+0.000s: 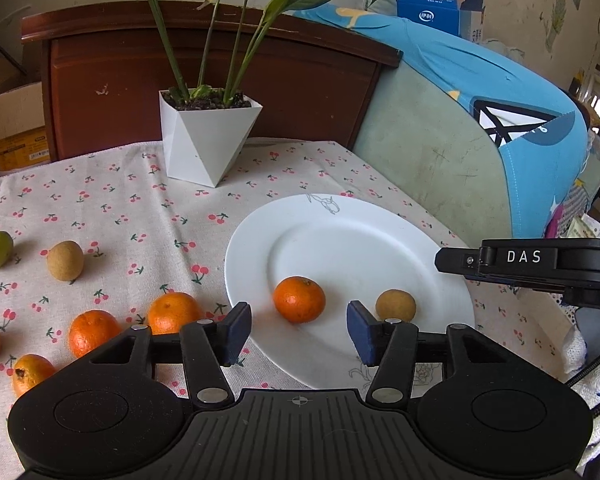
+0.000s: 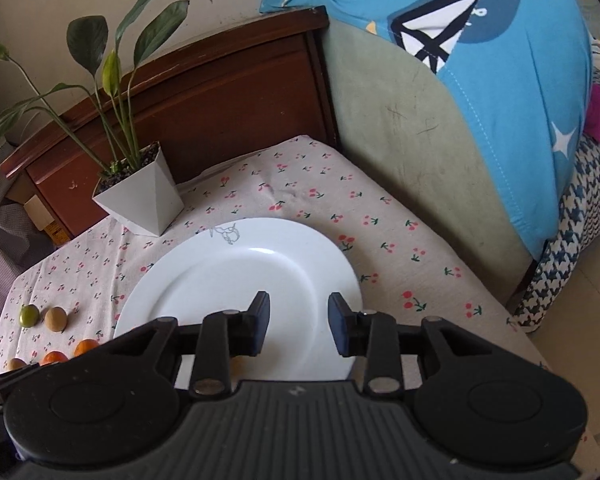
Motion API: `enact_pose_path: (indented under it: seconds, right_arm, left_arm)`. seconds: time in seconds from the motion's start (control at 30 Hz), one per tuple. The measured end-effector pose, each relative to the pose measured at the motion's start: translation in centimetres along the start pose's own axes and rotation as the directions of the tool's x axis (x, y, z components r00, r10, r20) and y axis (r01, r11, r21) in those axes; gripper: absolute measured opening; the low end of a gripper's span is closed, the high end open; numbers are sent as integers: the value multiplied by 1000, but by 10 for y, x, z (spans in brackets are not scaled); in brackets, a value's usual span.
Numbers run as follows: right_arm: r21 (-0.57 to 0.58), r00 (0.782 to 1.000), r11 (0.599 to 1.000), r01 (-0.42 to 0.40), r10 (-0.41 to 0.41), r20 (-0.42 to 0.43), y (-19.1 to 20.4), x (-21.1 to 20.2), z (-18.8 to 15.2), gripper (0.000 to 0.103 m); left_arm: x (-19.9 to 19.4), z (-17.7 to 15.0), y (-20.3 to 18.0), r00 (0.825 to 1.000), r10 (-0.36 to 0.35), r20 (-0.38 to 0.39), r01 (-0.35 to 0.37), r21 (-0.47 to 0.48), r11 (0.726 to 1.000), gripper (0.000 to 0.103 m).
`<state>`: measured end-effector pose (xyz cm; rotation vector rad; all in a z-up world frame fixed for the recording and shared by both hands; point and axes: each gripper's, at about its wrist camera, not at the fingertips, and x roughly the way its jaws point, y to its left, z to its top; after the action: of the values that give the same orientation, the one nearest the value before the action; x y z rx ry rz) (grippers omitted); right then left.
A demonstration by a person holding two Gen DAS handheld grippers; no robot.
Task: Organize fruits
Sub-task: 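Open both tools to release the orange and kiwi onto the plate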
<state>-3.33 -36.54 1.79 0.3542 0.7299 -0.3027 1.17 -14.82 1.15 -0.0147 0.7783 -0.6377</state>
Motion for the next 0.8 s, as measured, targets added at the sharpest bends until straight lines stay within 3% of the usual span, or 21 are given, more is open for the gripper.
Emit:
enact_pose_path:
  seconds: [0.1, 0.27, 0.37, 0.8]
  right_arm:
    - [18, 999, 999, 40, -40, -25, -6, 8, -1, 37]
    - [37, 997, 999, 4, -1, -74, -8, 18, -6, 39]
    - [7, 997, 1000, 7, -7, -71, -2, 19, -7, 45]
    - [-47, 996, 999, -15, 10, -86, 16, 18, -13, 45]
  left_arm:
    - [0, -1, 2, 1000, 13, -3, -13, -7, 1000, 53]
    - [0, -4, 4, 999, 35, -12, -35, -12, 999, 57]
    - [-3, -4, 6, 999, 43, -15, -43, -15, 999, 58]
    - [-32, -5, 12, 993, 98, -66, -100, -21, 995, 67]
